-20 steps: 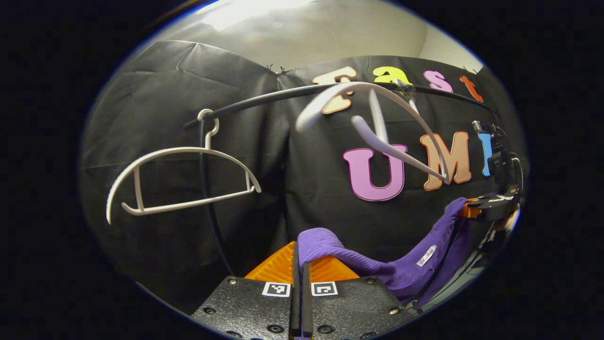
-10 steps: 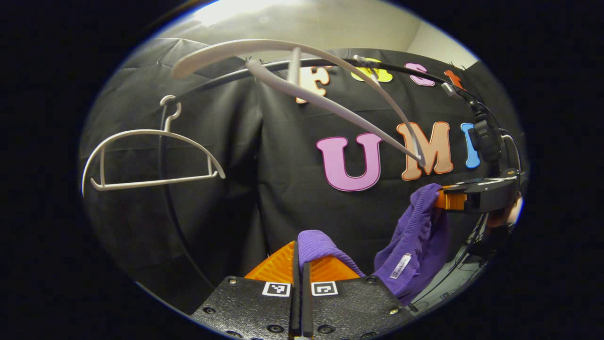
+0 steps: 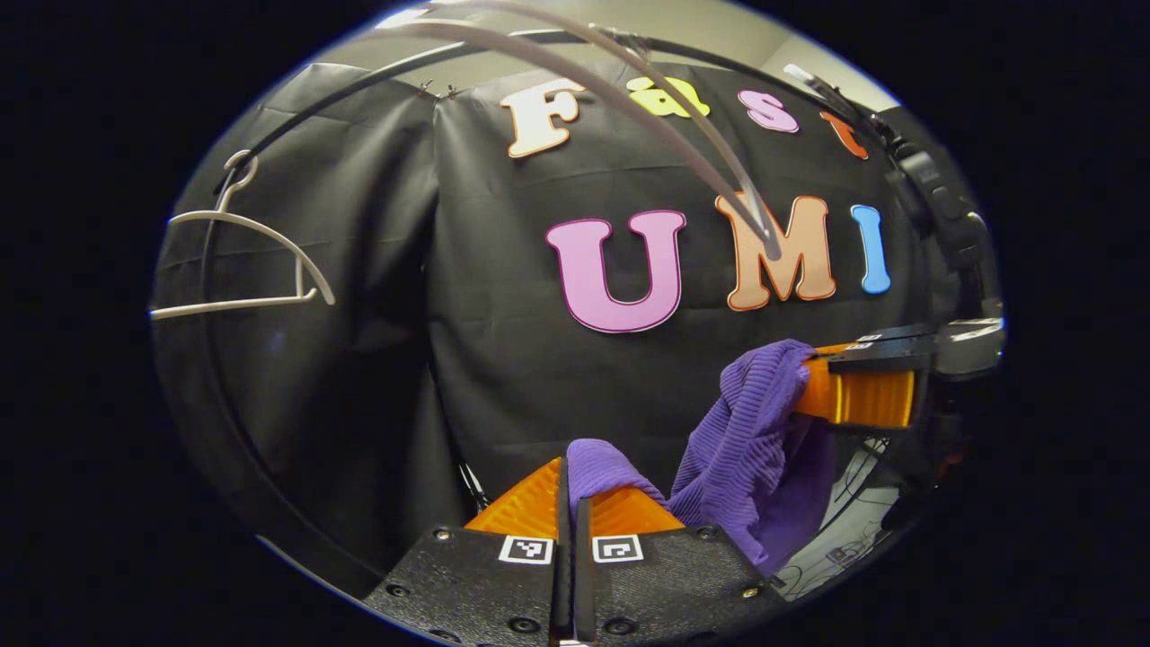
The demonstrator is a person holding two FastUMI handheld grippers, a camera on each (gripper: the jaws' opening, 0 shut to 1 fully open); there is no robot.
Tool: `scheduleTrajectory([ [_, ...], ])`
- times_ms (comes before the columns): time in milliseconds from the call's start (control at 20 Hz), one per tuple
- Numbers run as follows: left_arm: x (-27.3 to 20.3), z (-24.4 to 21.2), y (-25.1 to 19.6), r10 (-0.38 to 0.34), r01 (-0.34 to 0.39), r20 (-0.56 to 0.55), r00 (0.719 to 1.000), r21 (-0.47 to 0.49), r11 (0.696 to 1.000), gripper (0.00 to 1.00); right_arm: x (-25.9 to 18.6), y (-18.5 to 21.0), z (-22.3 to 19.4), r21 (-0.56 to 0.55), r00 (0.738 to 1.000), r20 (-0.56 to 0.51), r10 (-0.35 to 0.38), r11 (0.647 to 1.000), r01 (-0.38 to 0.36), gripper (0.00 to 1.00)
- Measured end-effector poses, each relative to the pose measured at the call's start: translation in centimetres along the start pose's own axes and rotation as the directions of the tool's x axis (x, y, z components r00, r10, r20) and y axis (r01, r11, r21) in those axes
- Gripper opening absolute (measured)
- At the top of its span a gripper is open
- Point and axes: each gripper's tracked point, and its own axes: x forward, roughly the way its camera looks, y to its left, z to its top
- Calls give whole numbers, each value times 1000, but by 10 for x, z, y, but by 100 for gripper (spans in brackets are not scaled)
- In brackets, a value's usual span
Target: Grasp the clothes on the hanger with both hands and then place them into the laundry hamper below.
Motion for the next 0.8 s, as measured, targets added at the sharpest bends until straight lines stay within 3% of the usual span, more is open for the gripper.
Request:
scheduleTrajectory([
  [400, 36, 4, -21, -62, 62, 22, 998, 2, 998, 0, 10, -9, -7, 18, 1000, -12, -17, 1000, 18, 5],
  [800, 51, -10, -50, -139, 139, -7, 990, -48, 989, 2, 24, -29, -43, 81, 995, -82, -54, 995, 60, 5],
])
